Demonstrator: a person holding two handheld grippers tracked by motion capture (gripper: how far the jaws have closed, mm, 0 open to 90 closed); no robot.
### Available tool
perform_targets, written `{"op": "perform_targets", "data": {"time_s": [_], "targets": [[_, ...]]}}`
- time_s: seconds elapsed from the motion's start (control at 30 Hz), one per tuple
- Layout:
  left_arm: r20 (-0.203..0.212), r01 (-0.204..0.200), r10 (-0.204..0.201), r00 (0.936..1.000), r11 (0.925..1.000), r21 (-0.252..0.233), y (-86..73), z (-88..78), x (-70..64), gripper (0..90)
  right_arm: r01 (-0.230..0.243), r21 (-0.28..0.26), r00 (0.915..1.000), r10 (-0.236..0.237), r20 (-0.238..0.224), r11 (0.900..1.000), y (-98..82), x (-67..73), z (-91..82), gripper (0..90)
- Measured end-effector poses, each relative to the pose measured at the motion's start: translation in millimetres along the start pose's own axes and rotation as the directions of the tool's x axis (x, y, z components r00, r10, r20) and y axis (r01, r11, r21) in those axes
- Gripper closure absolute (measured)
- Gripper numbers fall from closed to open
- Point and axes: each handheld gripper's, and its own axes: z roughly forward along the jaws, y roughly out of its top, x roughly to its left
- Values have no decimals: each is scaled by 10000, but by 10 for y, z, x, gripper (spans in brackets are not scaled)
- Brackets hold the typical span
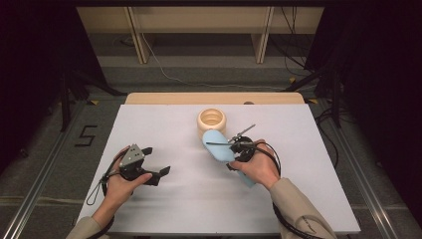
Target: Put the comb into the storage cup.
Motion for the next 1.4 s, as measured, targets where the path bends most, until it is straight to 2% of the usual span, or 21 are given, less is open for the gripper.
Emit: {"op": "perform_targets", "data": {"time_s": [0.27,0.7,0.87,1.4], "targets": [[6,4,-4,10000,10000,-16,4,-5,0,8,-11,-362,10000,12,30,9993,18,13,-55,701],[21,-7,7,10000,10000,-3,3,-2,2,9,1,-468,10000,-2,-21,9989,23,18,-88,701],[8,-6,6,10000,10000,-12,5,-4,-1,8,48,-729,10000,-46,36,9973,33,26,-137,702],[40,-31,31,10000,10000,-5,5,-2,-4,9,-322,-1672,9995,315,-68,9854,51,31,-196,701]]}}
